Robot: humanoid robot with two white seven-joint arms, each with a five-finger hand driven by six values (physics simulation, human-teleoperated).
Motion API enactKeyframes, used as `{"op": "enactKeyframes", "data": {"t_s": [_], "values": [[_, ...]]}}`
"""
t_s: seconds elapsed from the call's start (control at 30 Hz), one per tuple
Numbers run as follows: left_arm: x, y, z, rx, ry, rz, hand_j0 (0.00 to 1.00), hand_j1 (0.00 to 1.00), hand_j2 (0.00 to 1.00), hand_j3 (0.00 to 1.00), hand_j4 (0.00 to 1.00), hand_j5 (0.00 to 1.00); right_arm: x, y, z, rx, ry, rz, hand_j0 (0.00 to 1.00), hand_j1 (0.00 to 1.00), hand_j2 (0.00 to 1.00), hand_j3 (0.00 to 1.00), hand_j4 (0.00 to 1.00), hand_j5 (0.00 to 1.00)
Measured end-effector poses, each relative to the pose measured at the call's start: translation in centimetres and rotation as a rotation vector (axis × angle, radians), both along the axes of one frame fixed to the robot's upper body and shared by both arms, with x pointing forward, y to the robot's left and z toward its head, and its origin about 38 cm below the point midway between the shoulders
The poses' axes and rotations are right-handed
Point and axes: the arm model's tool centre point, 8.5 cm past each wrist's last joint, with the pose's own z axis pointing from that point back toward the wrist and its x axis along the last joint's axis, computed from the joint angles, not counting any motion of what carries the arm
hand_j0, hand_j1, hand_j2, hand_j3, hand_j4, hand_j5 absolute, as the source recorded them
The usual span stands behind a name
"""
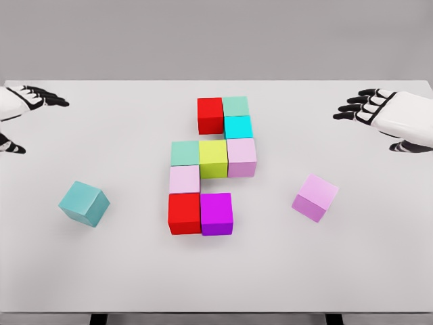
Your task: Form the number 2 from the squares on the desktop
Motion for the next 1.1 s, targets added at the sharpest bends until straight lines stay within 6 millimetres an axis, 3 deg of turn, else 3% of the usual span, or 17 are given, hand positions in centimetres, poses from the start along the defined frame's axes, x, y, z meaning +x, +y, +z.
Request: {"op": "enactKeyframes", "data": {"t_s": [0.3, 0.5, 0.77, 1.1], "values": [[-2.6, -1.0, -3.2, -0.015, 0.203, -0.047, 1.00, 1.00, 1.00, 1.00, 1.00, 1.00, 0.6, 0.5, -0.2, 0.008, 0.018, 0.016, 1.00, 1.00, 1.00, 1.00, 1.00, 1.00], [-4.9, -4.5, -3.4, -0.102, 0.367, -0.125, 1.00, 1.00, 1.00, 1.00, 1.00, 1.00, 0.0, 3.7, -4.9, -0.028, 0.159, 0.115, 1.00, 1.00, 1.00, 1.00, 1.00, 1.00], [-5.1, -5.6, -3.4, -0.209, 0.459, -0.024, 1.00, 1.00, 1.00, 1.00, 1.00, 1.00, -0.9, 5.3, -6.9, -0.041, 0.218, 0.167, 1.00, 1.00, 1.00, 1.00, 1.00, 1.00], [-5.3, -5.7, -4.7, -0.186, 0.481, 0.030, 1.00, 1.00, 1.00, 1.00, 1.00, 1.00, -1.2, 5.7, -8.0, -0.045, 0.248, 0.181, 1.00, 1.00, 1.00, 1.00, 1.00, 1.00]]}}
